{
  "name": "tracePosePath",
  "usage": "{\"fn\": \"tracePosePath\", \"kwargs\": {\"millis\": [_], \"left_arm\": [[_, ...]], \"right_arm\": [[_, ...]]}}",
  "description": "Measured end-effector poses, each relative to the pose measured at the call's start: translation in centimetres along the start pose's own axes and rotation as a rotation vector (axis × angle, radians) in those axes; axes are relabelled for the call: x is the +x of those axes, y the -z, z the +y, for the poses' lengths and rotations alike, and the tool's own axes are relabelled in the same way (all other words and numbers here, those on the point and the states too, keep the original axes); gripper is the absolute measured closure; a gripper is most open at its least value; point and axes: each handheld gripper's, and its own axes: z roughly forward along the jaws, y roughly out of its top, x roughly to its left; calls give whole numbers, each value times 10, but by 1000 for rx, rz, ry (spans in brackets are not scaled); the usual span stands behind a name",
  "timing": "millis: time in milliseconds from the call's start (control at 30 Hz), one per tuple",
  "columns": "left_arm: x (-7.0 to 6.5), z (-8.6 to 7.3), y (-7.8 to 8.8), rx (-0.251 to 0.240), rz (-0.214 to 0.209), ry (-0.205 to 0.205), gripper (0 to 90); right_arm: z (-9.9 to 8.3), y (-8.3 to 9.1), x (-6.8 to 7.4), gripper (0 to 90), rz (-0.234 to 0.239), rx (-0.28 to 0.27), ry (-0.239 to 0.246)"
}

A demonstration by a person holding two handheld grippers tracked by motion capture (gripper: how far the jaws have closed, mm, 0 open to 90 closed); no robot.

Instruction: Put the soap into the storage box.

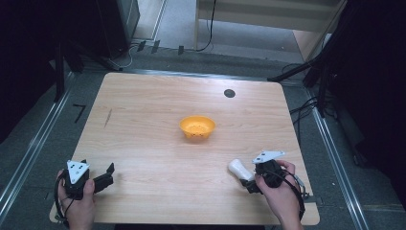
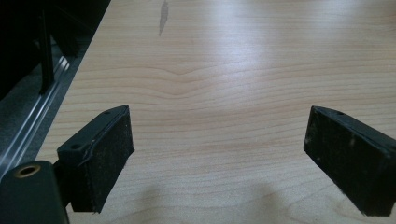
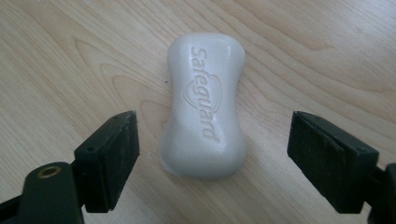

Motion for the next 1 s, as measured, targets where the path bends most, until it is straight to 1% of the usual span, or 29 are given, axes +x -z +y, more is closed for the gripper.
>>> {"fn": "tracePosePath", "kwargs": {"millis": [67, 167, 267, 400, 533, 700, 733, 1000], "left_arm": [[0, 0, 0, 0, 0, 0, 87], [0, 0, 0, 0, 0, 0, 87], [0, 0, 0, 0, -1, 0, 87], [0, 0, 0, 0, -1, 0, 87], [0, 0, 0, 0, -1, -1, 87], [0, 0, 0, 1, -2, -1, 87], [0, 0, 0, 1, -2, 0, 87], [0, 0, 0, 1, -3, -1, 87]], "right_arm": [[1, -1, 1, 192, 4, 5, -1], [4, -3, 3, 246, -5, 11, 4], [6, -4, 5, 252, -2, 16, -5], [8, -6, 6, 260, 0, 18, -2], [10, -9, 8, 270, -4, 27, -21], [12, -12, 8, 279, -2, 33, -26], [13, -13, 9, 291, -5, 40, -33], [16, -20, 8, 329, -14, 58, -40]]}}
